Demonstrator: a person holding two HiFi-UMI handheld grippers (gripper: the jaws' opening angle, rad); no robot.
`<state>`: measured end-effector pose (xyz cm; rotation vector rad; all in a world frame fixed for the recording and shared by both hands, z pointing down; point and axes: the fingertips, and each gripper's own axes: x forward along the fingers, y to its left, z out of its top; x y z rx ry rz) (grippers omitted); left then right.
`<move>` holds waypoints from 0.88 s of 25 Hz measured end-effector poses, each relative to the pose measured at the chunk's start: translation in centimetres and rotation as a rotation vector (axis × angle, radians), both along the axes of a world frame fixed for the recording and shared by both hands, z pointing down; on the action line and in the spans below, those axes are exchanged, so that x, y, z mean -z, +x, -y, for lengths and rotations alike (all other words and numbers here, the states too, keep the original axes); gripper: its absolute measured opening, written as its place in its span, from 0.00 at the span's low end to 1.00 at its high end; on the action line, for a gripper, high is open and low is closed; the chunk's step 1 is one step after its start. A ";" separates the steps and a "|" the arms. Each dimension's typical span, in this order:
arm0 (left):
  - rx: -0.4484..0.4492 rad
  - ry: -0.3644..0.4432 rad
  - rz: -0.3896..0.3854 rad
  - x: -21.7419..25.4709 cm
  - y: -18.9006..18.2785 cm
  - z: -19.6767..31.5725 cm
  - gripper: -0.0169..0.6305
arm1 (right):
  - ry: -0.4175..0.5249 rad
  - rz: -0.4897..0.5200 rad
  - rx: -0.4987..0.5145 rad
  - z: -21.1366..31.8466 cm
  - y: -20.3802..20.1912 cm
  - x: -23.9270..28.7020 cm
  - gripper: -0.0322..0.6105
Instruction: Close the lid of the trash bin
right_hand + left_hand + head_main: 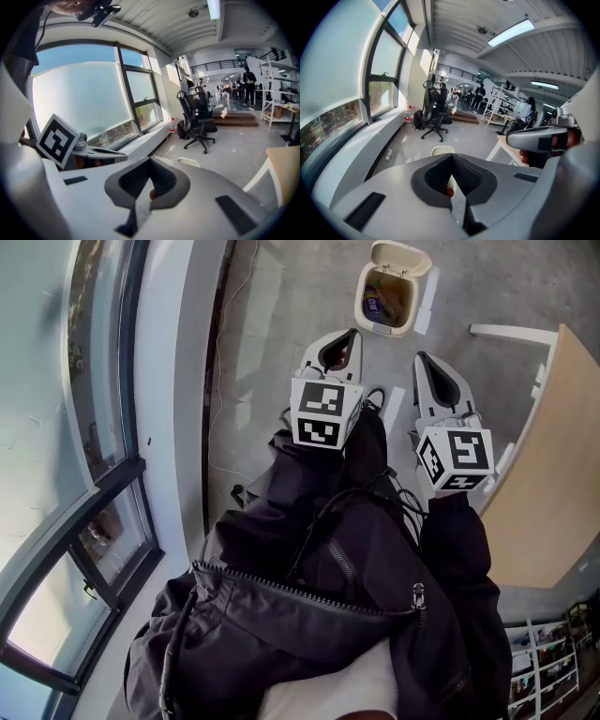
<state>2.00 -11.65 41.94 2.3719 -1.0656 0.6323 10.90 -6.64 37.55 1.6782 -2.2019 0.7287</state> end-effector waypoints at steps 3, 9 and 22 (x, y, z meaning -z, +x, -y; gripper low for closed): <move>0.009 -0.038 0.021 -2.7 -0.9 -0.3 0.02 | -0.041 -0.011 0.023 0.5 0.2 -3.0 0.05; 0.015 -0.113 0.049 -7.6 -2.1 -0.2 0.02 | -0.086 -0.029 0.061 3.0 0.9 -8.0 0.05; 0.051 -0.282 0.111 -18.8 -5.1 -1.4 0.02 | -0.170 -0.062 0.116 6.2 1.6 -19.6 0.05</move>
